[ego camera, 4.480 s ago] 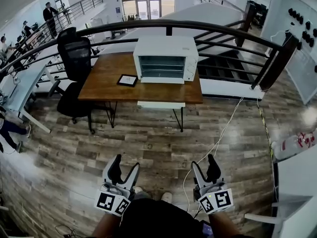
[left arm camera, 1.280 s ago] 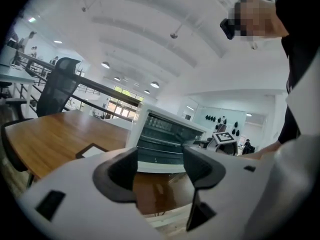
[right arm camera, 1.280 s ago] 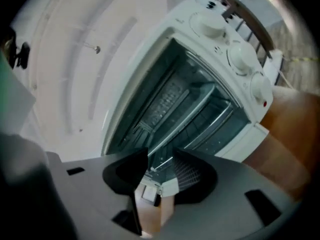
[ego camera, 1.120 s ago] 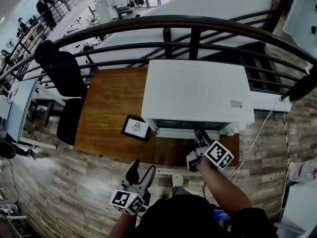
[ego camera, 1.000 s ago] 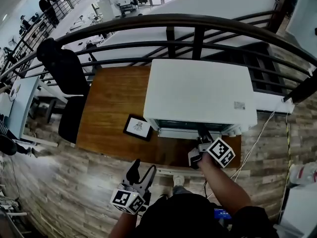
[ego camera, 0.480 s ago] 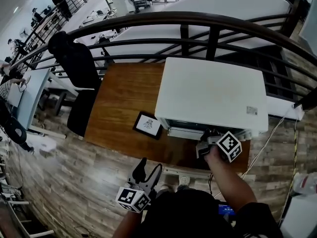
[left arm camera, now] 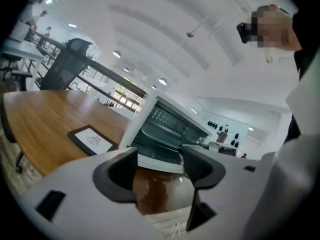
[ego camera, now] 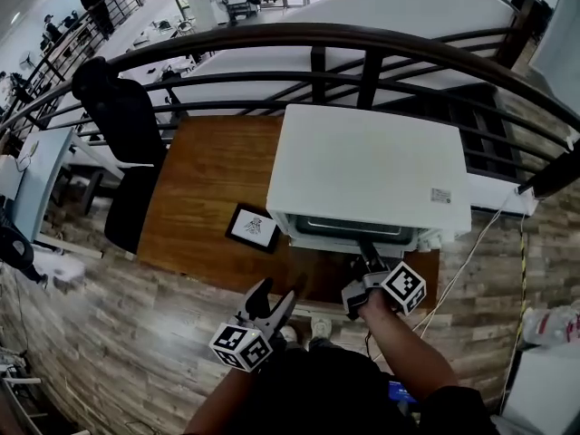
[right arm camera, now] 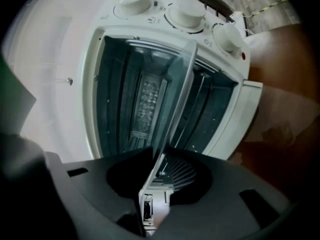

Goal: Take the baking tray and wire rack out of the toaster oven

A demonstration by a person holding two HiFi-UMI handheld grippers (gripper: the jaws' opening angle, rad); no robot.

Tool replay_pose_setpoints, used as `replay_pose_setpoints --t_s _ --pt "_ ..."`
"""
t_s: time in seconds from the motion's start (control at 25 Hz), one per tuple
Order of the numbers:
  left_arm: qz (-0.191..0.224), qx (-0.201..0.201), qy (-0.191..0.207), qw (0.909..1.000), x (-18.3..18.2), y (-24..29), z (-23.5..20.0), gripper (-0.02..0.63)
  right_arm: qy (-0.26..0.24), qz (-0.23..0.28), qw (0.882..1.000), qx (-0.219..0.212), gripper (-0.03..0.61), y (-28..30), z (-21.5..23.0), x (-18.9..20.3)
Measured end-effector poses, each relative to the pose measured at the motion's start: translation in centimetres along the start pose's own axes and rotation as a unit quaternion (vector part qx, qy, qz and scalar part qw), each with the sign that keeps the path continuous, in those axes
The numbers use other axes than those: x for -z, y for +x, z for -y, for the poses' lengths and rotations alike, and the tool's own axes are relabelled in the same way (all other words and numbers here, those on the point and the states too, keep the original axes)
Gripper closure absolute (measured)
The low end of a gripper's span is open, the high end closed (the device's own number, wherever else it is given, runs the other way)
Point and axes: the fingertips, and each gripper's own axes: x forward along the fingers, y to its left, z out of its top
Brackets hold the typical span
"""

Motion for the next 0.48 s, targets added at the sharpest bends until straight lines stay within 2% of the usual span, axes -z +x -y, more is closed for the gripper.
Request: replay_pose_setpoints --t_s 0.12,0.24,0.4,0.48 --pt "-0.004 0.024 -0.070 0.9972 1.1 2.3 0.1 0.322 0.008 -0.008 1.000 0.000 0.492 -1.9 0.4 1.3" --pt "-0.009 0.043 -0.136 0.9897 2.2 4.2 0.3 0.322 0.013 -0.016 1.000 -0.001 0.502 -3.4 0.8 2.5" --pt "-0.023 0.058 -0.166 0.9842 3.1 5.9 0.9 0.322 0.024 -0.029 0.999 0.006 0.505 -4.6 1.1 3.6" --pt "-0.023 0.063 -0.203 0.9768 3.5 6.7 1.0 0.322 0.028 -0.035 0.999 0.009 0.507 -5.2 1.3 3.9"
